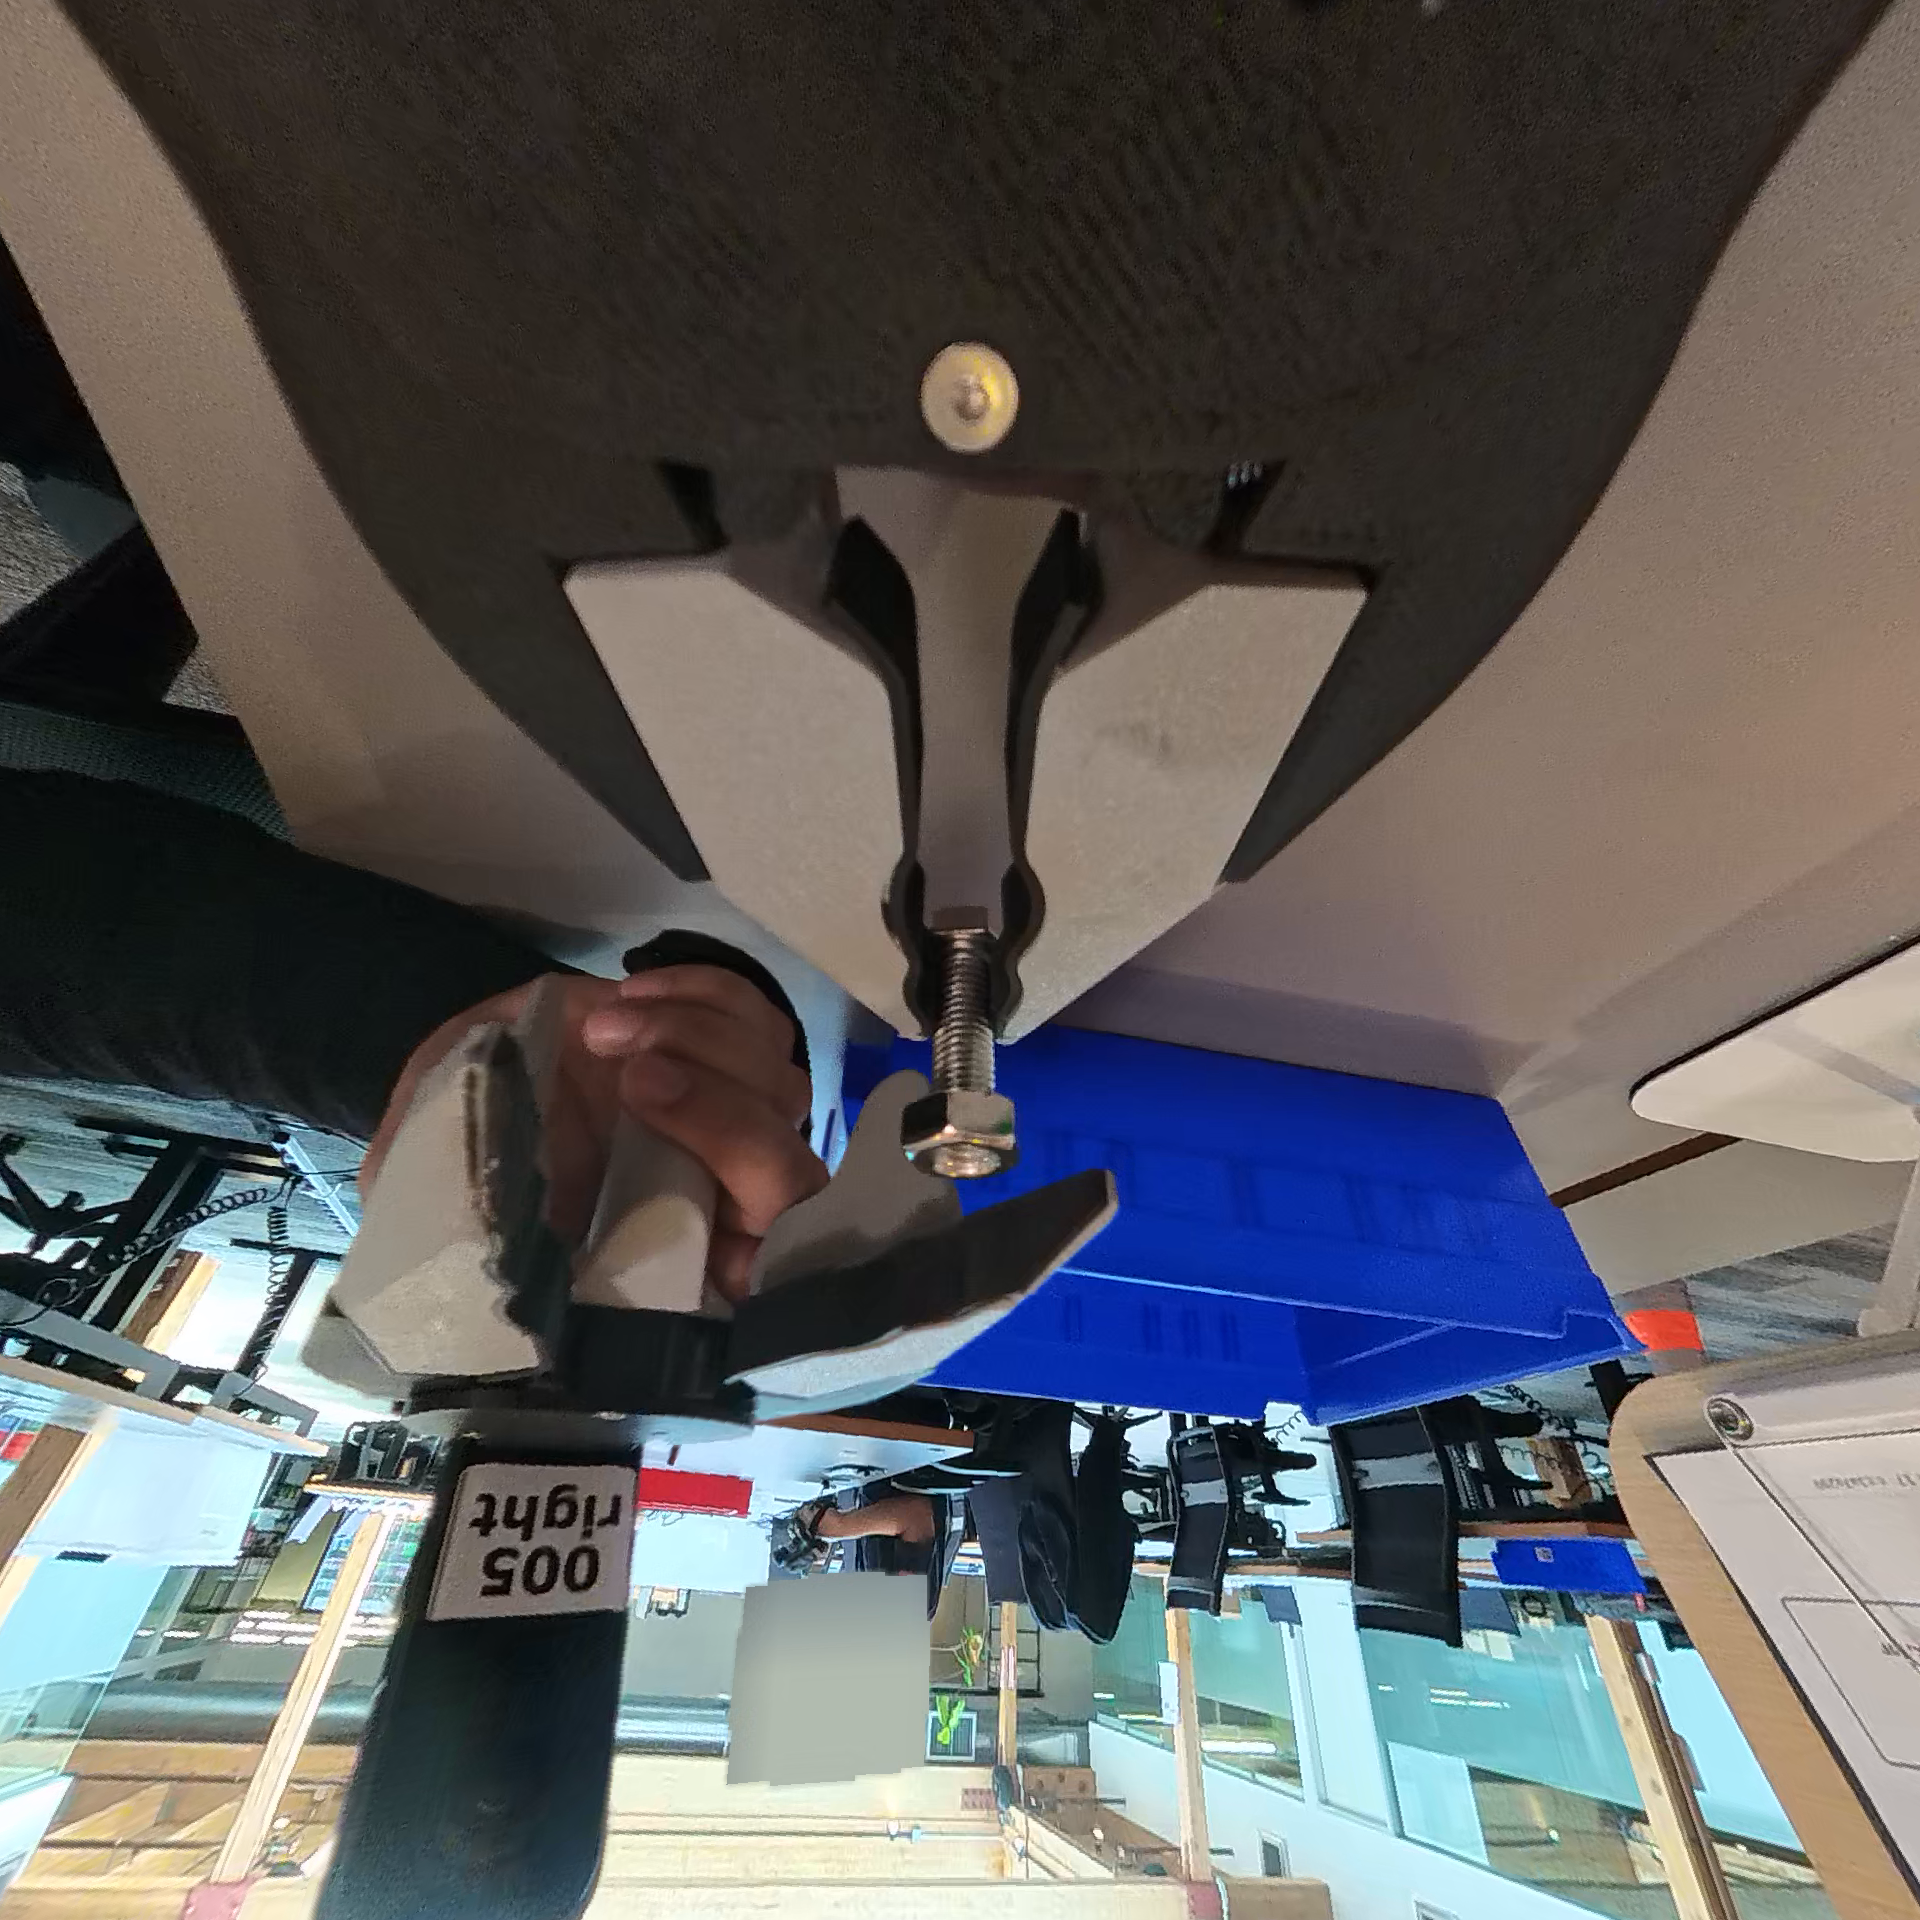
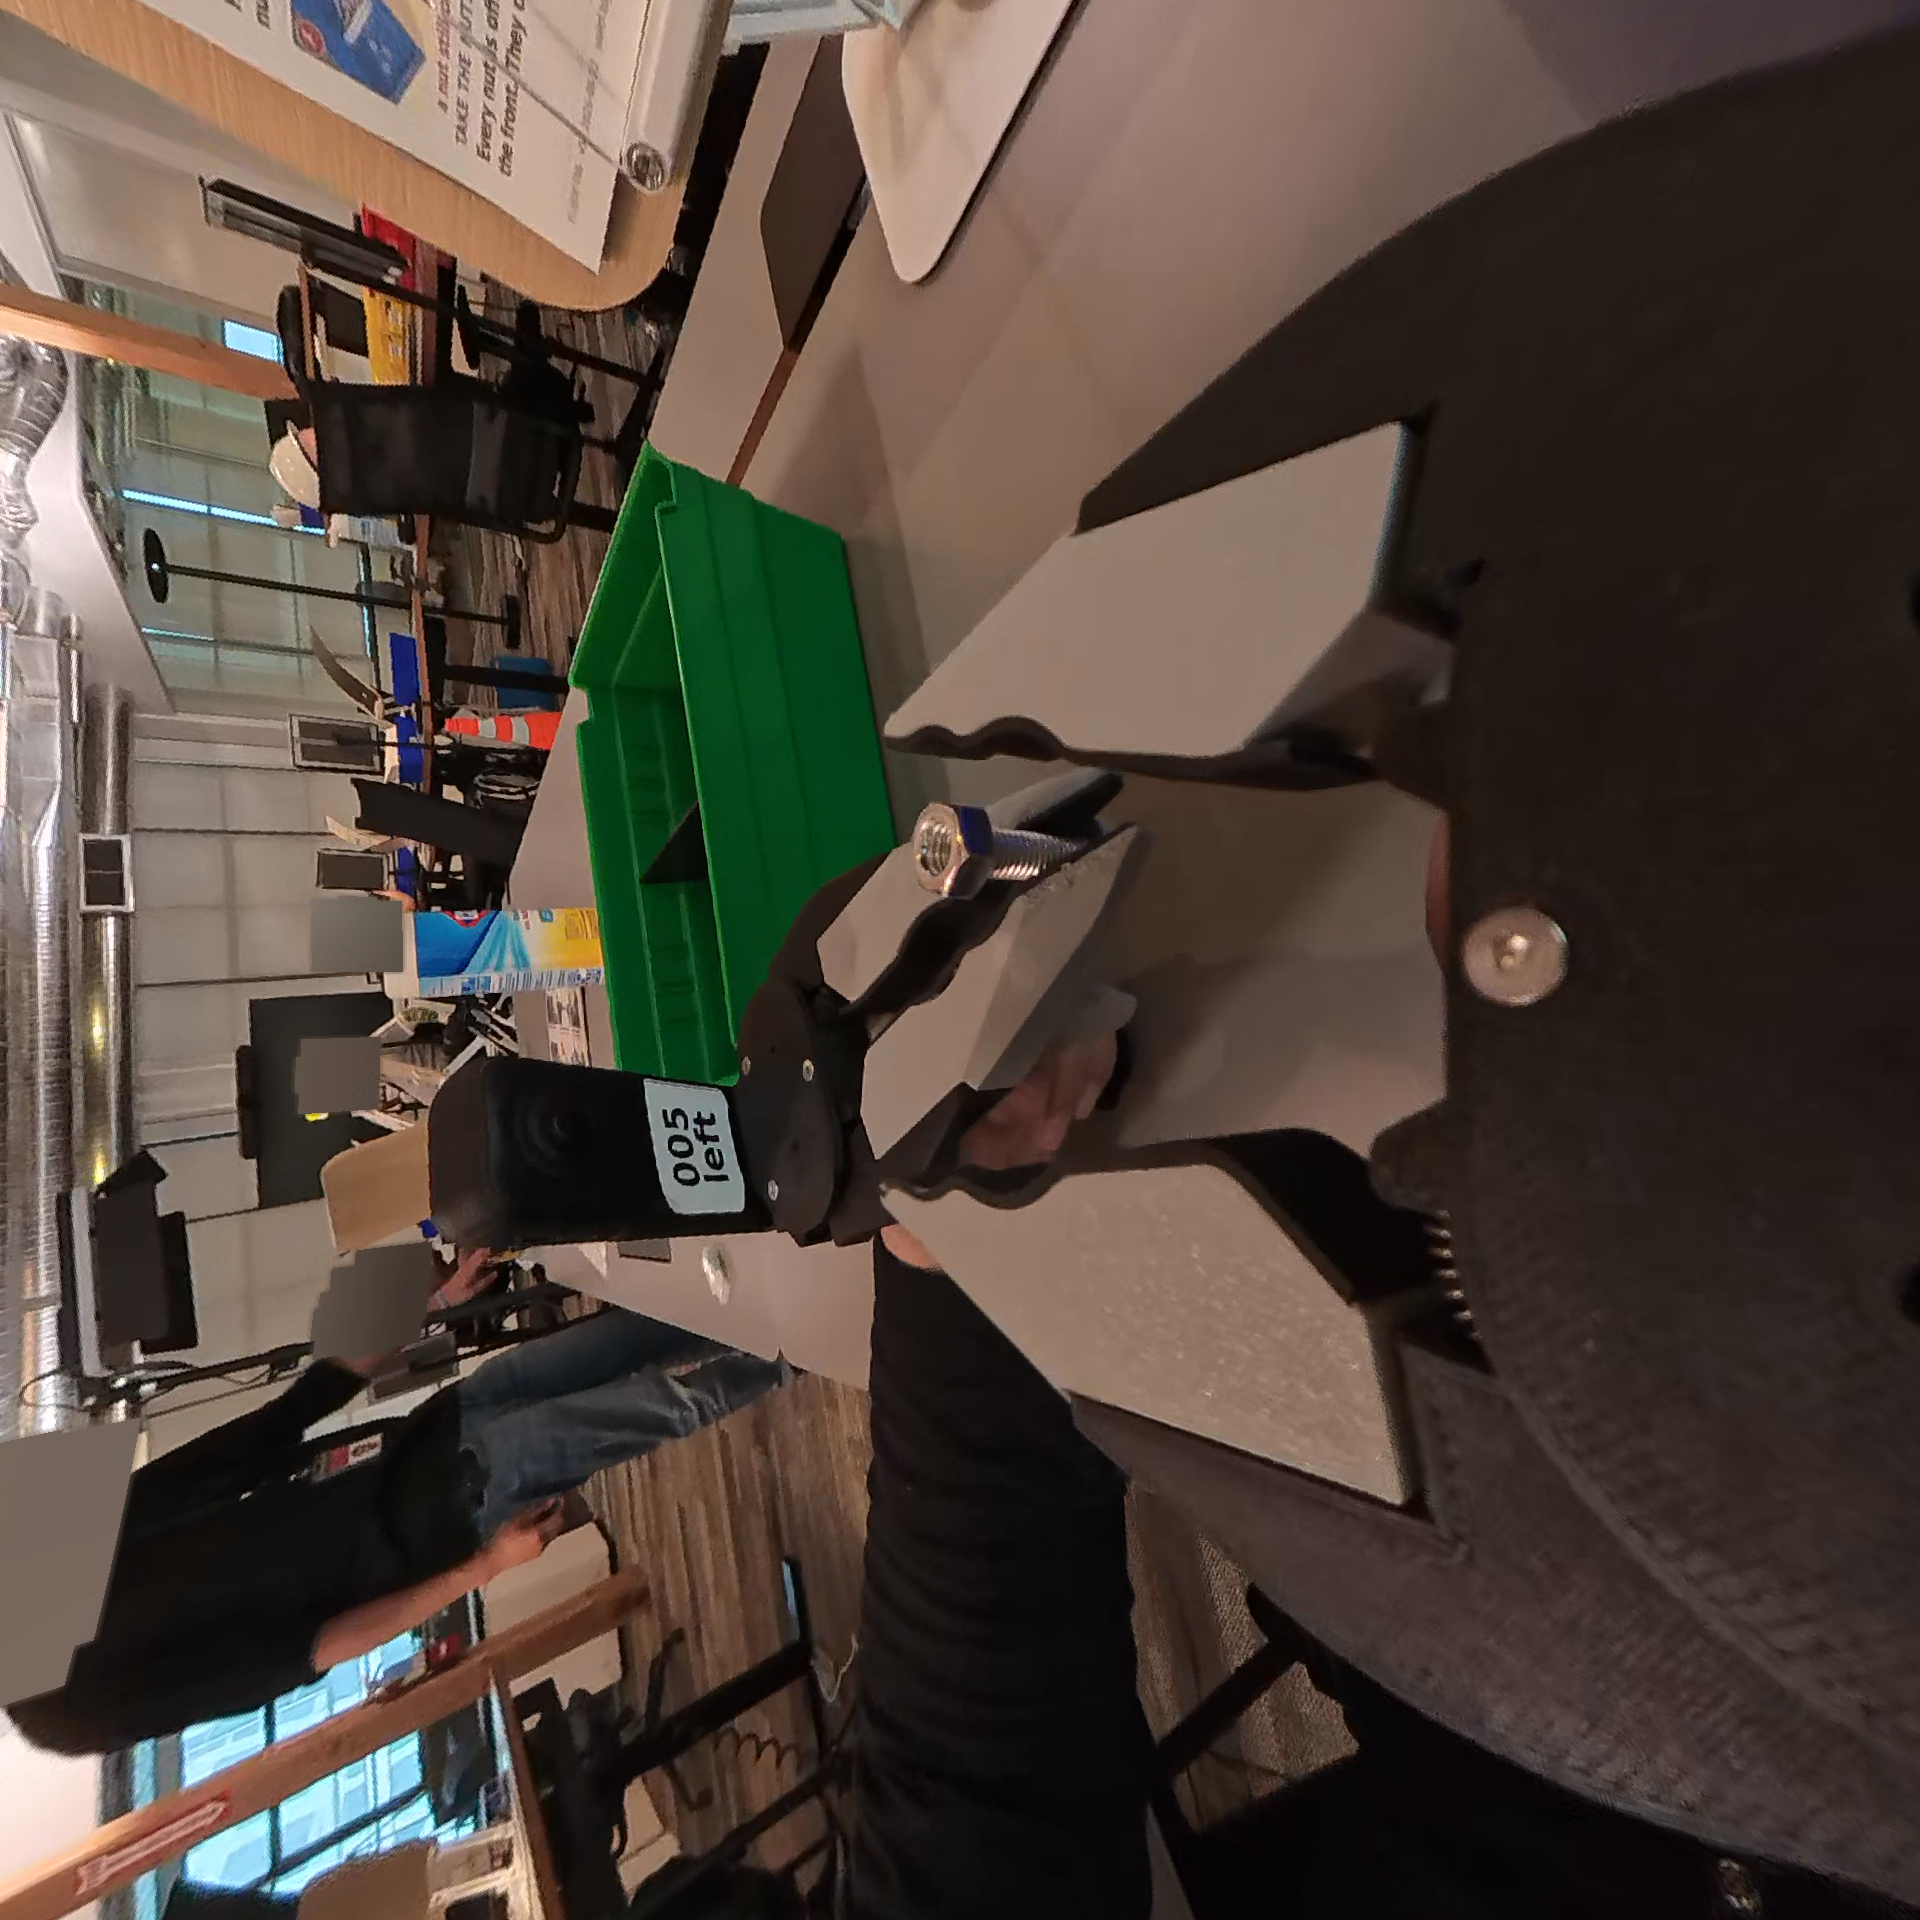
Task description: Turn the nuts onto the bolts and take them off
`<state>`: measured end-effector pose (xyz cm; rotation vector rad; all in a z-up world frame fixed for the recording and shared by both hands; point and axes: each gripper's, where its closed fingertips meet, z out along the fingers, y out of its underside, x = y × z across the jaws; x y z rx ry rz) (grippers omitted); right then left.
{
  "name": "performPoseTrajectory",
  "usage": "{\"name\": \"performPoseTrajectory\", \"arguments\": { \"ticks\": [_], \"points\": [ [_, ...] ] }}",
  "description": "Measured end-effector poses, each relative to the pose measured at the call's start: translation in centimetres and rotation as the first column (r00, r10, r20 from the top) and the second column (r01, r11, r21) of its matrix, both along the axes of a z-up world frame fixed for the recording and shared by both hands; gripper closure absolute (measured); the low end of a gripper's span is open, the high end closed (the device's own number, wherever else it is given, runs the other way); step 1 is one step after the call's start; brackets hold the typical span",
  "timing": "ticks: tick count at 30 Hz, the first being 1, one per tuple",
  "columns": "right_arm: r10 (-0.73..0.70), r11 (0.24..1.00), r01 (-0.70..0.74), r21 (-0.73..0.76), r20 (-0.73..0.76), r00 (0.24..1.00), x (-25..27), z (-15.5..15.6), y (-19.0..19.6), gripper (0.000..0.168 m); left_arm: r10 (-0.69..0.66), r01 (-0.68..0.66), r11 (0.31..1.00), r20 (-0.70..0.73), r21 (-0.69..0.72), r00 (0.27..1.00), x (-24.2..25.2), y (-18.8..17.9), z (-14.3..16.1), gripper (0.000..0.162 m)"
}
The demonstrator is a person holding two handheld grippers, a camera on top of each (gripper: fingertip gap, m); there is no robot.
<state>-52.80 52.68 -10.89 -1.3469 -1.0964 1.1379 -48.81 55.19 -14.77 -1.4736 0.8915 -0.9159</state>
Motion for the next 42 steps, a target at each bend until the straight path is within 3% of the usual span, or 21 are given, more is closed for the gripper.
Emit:
{"name": "performPoseTrajectory", "arguments": {
  "ticks": [16, 31, 42],
  "points": [
    [0.051, 0.999, -0.051, -0.019, 0.017, 0.999, -0.6, -0.7, -0.8, 0.092, -0.063, 0.063, 0.998, 0.000, 0.027, 0.998, 0.9, -1.3, 0.1, 0.155],
    [0.055, 0.998, -0.054, -0.023, 0.027, 0.998, -0.9, -1.0, -1.0, 0.091, -0.042, 0.042, 0.999, 0.008, 0.017, 0.999, 0.7, -0.9, 0.1, 0.156],
    [0.049, 0.999, -0.049, -0.001, 0.033, 0.998, -1.6, -1.1, -1.2, 0.080, -0.055, 0.054, 0.998, 0.006, 0.015, 0.998, 0.9, -1.2, 0.1, 0.156]
  ]
}}
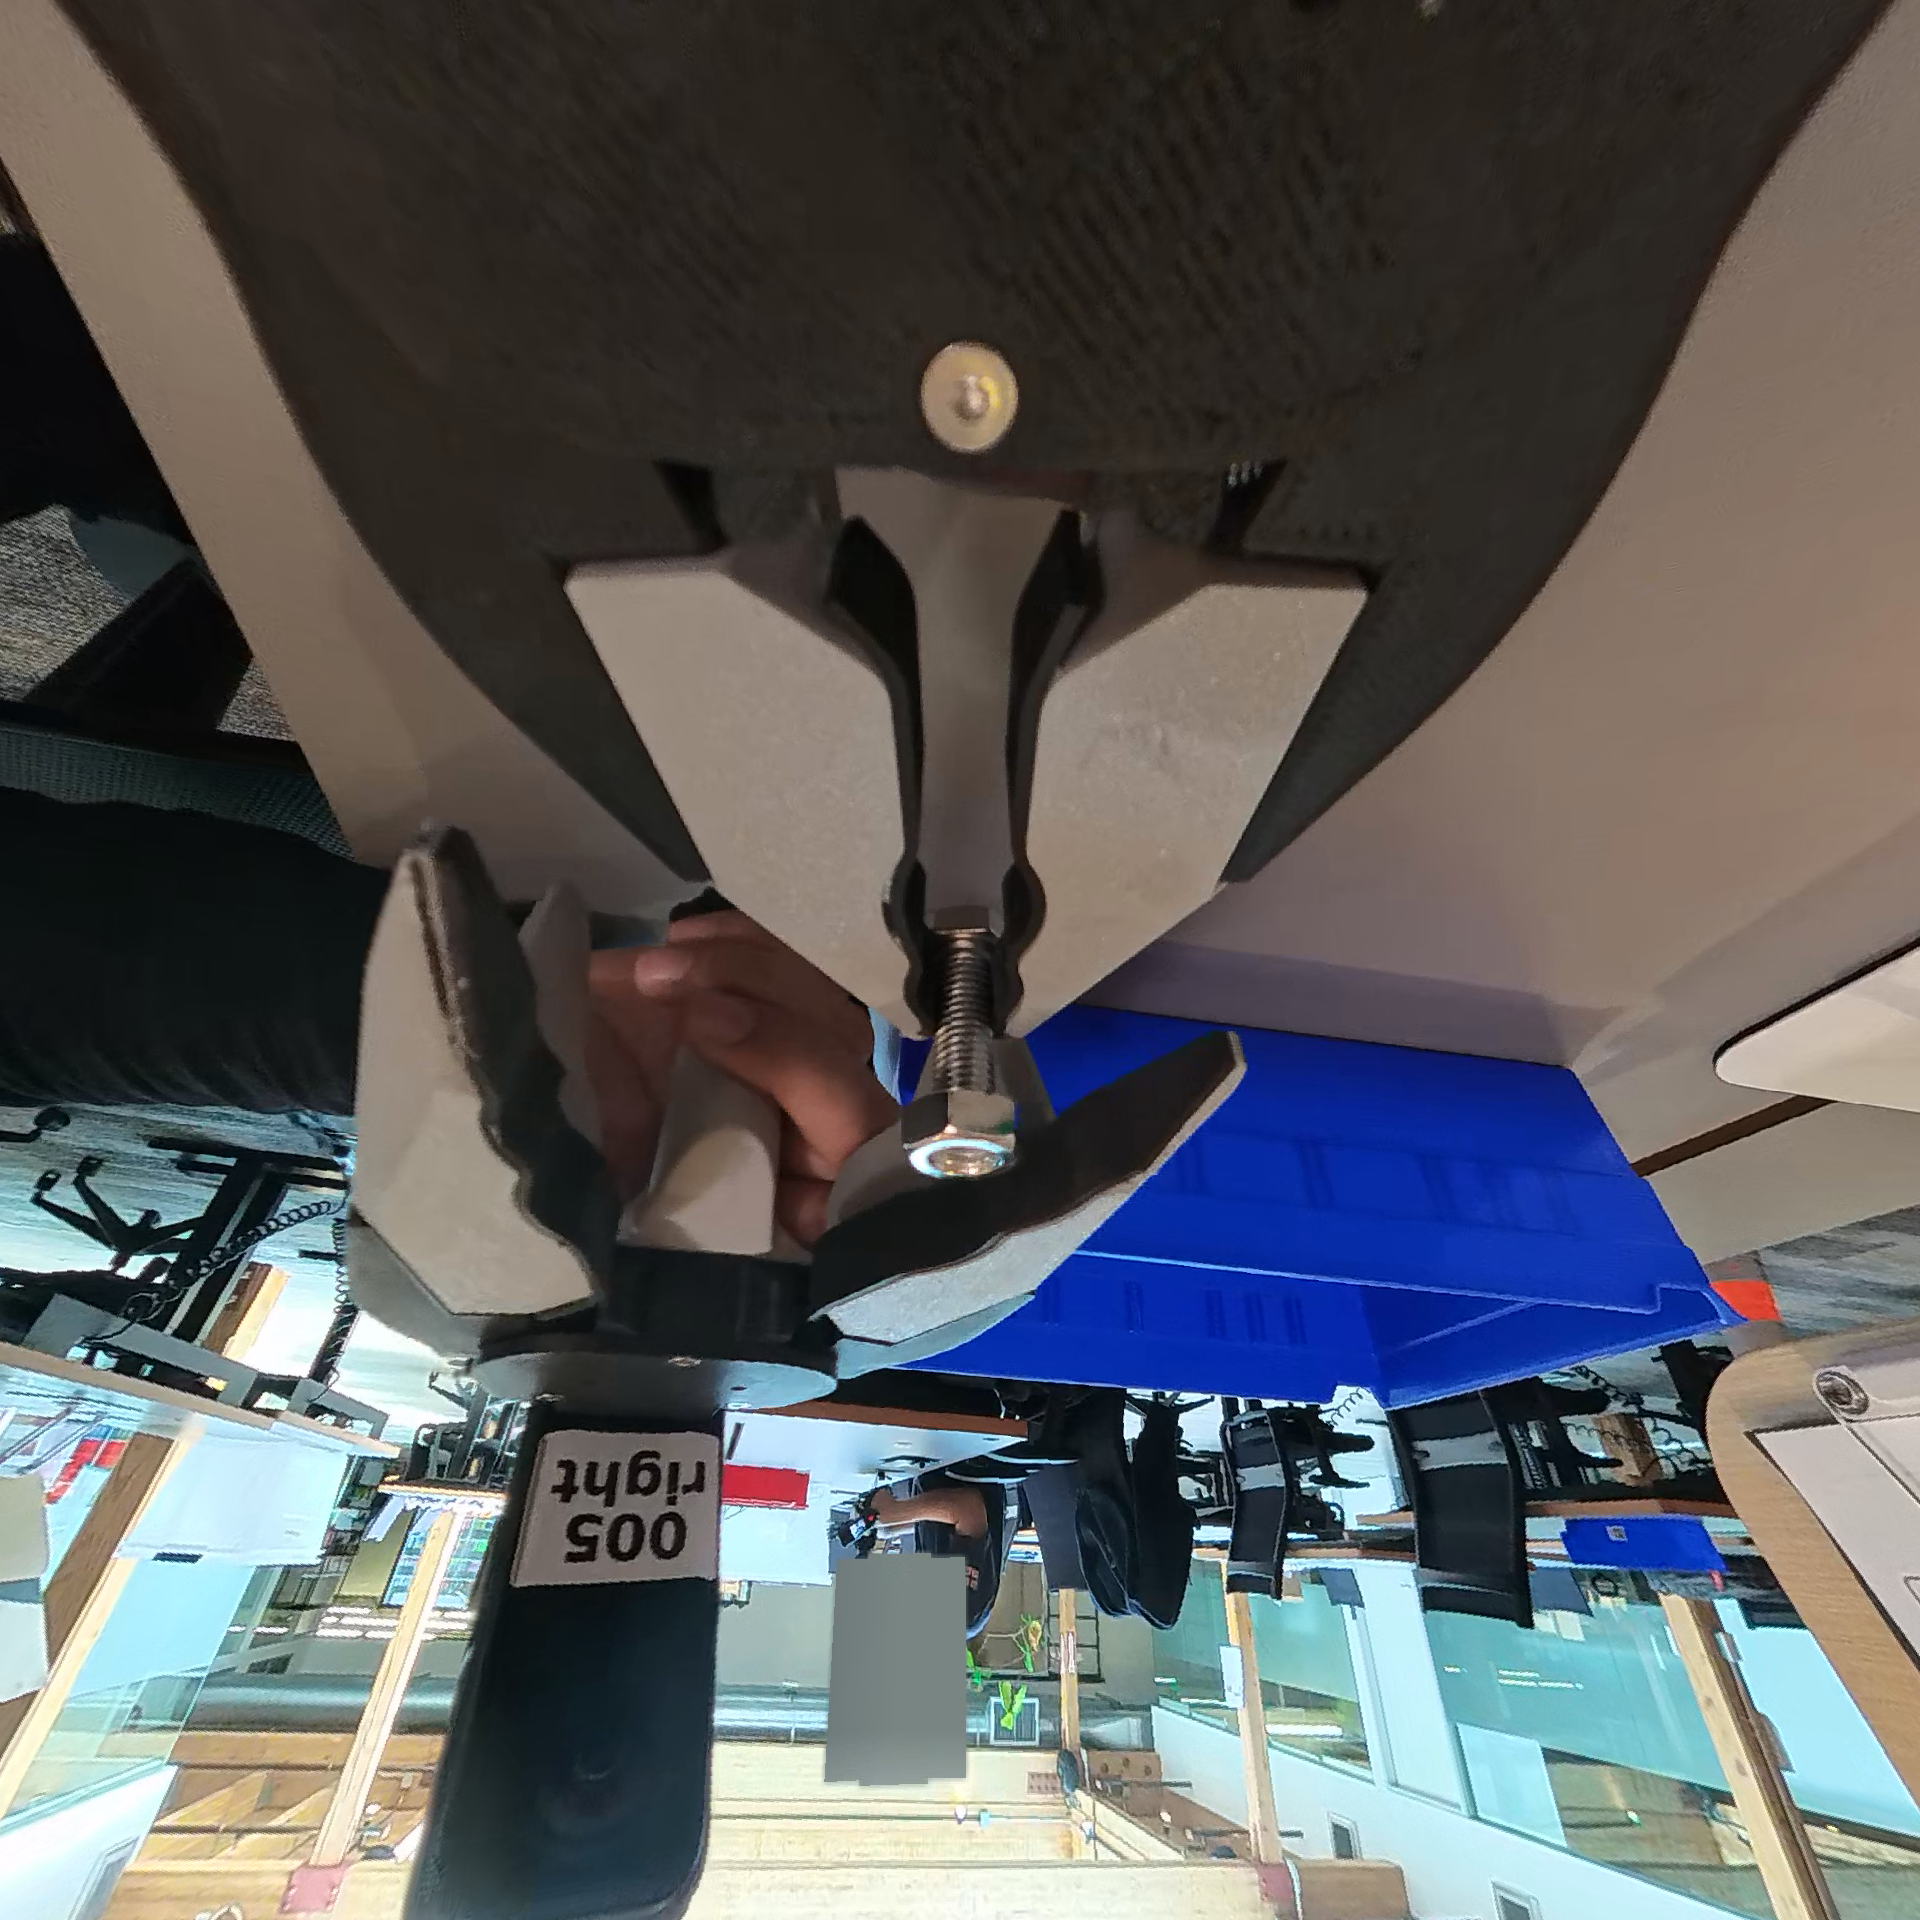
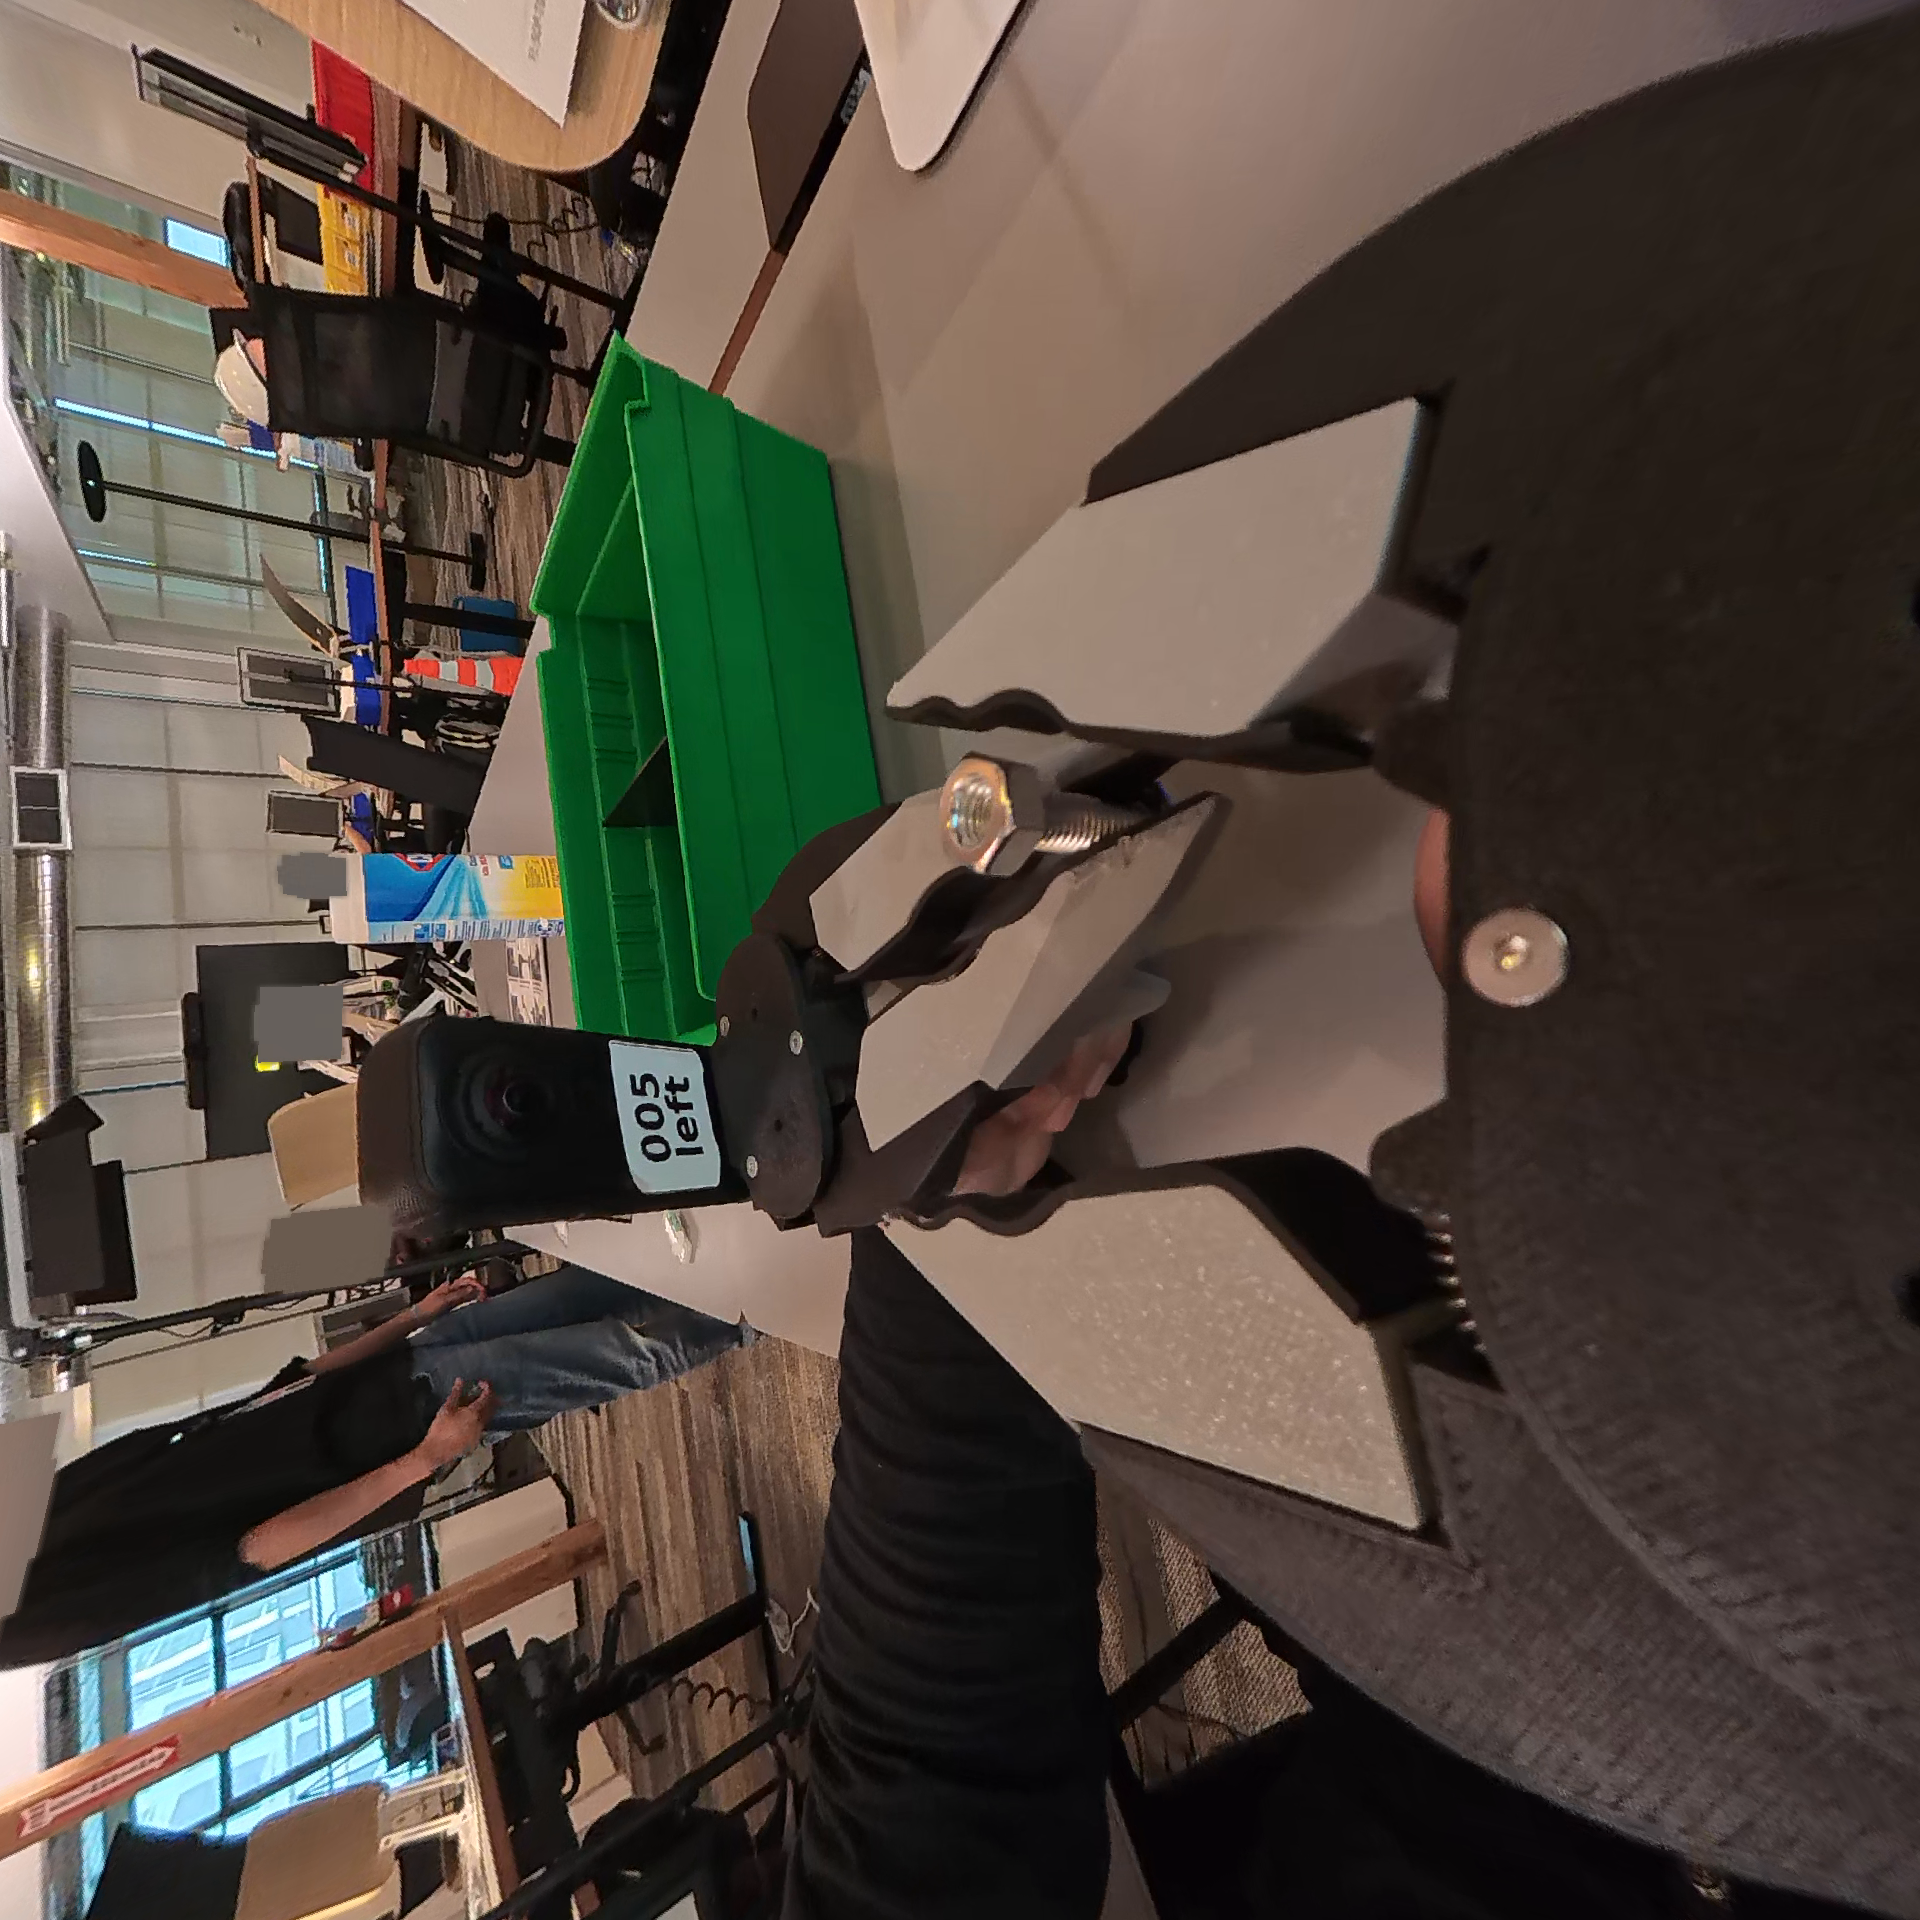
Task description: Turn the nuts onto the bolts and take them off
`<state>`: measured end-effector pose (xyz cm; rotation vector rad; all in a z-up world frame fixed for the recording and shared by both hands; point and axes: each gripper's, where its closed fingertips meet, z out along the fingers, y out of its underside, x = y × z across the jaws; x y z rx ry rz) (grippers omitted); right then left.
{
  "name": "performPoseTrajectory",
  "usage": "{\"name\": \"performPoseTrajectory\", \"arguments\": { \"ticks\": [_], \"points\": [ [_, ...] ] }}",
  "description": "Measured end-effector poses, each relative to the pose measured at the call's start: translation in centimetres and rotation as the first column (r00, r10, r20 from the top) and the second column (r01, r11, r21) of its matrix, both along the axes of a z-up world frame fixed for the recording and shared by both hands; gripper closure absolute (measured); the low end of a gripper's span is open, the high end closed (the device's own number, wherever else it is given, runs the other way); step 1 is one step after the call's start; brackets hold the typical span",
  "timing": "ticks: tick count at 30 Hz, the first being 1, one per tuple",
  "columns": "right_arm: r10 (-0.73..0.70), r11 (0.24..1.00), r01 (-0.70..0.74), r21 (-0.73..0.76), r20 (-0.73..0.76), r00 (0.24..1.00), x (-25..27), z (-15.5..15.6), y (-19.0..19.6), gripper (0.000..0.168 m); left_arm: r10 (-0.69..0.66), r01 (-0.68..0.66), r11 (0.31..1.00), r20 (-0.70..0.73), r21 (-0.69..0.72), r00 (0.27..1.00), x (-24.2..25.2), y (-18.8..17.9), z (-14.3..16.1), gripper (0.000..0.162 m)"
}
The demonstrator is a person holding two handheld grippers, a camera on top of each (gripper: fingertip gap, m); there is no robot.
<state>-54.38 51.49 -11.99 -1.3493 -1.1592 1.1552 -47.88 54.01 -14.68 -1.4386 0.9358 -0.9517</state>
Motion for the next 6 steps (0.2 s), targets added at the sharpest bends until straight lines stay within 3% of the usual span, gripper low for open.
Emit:
{"name": "performPoseTrajectory", "arguments": {
  "ticks": [6],
  "points": [
    [-0.002, 1.000, 0.002, 0.009, -0.001, 1.000, -0.29, 0.04, -0.18, 0.077, 0.003, -0.003, 1.000, 0.000, -0.003, 1.000, -0.01, 0.06, -0.01, 0.156]
  ]
}}
